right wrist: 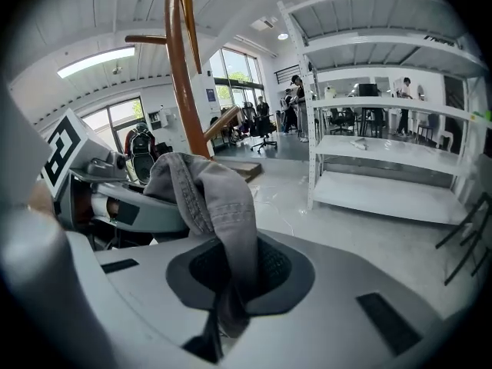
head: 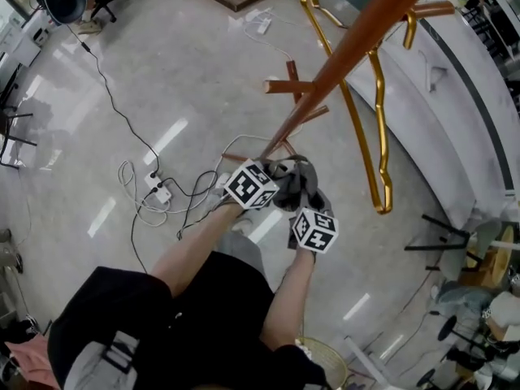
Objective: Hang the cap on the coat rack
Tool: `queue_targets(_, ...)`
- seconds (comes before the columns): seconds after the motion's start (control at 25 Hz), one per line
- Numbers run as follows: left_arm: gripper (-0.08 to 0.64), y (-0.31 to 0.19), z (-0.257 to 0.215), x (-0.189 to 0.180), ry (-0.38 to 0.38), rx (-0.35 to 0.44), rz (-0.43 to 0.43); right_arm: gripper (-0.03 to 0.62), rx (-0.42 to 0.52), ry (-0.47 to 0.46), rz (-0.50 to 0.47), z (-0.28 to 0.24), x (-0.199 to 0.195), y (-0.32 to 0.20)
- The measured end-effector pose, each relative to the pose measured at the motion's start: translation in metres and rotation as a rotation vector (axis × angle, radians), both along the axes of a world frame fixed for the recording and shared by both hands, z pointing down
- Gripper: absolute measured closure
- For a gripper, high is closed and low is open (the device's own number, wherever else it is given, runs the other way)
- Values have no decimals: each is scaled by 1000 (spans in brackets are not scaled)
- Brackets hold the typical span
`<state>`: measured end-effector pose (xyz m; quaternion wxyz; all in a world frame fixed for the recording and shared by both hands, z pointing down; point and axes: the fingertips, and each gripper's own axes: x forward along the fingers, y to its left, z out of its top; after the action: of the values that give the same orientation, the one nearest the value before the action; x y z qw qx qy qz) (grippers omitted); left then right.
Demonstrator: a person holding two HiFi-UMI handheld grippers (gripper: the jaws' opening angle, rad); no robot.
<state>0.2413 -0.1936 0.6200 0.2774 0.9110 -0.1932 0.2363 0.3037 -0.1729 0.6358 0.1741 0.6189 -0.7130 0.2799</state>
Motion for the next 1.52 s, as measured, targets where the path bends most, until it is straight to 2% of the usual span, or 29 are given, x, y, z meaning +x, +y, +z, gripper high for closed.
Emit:
queue_targets(0.16,491,-3,18,5,-32,-21,30,572,-41,8,7,18,2,-2)
queue_targets(0.36,491,-17,47,1,-138,-5,63,574,-101,17,-8,44,0,-8)
queue_targets(0.56,491,-24,73,-10,-201,-16,74,574,-163,40,-57,73,-8,-15)
queue_targets(0.92,491,-62,99,-31,-253,-43,28,574,-230,74,-146,102,-29,-56)
queue_targets(1.04,490,-69,109,-37,-264,-55,10,574,-254,84,-141,112,-34,-61)
queue_targets(1.2,486,-76,114,-38,-279,-53,-4,574,-254,54,-96,118,-36,-68)
queue_targets(1.24,476,-77,117,-41,-285,-54,-13,567,-254,43,-80,119,-37,-68)
queue_targets(1.4,381,-72,128,-61,-317,-59,-55,464,-250,22,-41,124,-43,-58)
queue_targets(1.52,337,-62,128,-72,-280,-117,-124,440,-233,-3,-8,116,-44,-49)
